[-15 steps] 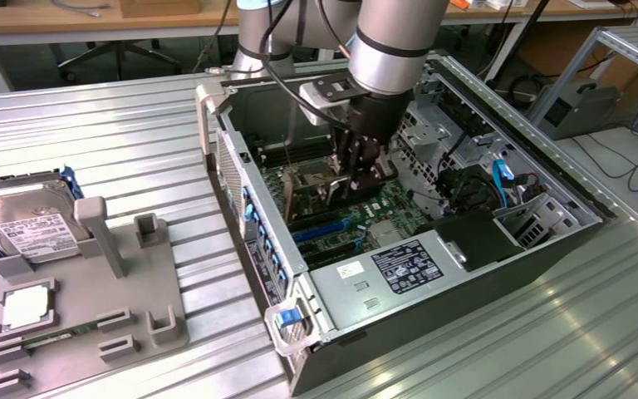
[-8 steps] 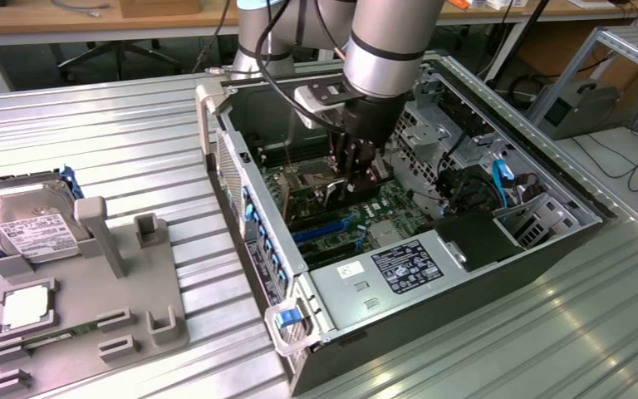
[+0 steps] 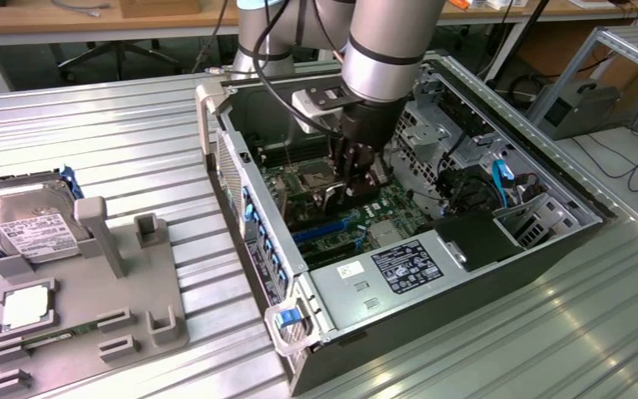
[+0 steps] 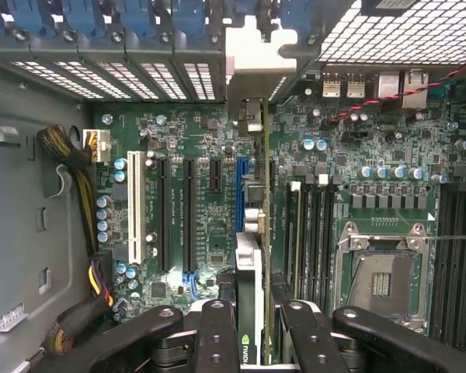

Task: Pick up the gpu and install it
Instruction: 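Insert the gpu into the slot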

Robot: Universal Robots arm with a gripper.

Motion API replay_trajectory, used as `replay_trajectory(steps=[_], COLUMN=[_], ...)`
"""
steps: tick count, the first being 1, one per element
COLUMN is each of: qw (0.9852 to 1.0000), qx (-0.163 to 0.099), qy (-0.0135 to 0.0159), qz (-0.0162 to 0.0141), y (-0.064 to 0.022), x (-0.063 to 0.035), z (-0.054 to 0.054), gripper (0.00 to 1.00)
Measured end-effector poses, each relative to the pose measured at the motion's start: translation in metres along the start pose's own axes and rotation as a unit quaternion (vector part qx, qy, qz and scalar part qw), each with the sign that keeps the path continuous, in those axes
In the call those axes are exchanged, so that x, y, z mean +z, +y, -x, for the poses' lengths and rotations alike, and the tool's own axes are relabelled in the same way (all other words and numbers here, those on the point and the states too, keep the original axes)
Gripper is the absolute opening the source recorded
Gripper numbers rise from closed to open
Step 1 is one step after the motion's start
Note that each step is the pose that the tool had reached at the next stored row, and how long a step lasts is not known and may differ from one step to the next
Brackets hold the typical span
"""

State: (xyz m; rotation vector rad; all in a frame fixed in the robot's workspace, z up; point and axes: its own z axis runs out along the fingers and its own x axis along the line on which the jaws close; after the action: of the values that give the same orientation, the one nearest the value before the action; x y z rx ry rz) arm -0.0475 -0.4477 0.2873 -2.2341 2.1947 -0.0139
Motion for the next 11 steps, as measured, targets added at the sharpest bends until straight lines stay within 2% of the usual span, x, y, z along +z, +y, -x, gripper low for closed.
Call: replay_trajectory(steps=[5,7,11], qw=[1.0,1.0,1.0], qx=[0.0,0.0,0.0], qy=[0.0001,0.0,0.0001], qz=[0.0,-0.0002,-0.0012], y=[0.0056,0.0104,0.0136], x=[0.0042,0.0074,0.0075], z=[-0.004,-0.004,-0.004], gripper=[0.27,0.27,0.27])
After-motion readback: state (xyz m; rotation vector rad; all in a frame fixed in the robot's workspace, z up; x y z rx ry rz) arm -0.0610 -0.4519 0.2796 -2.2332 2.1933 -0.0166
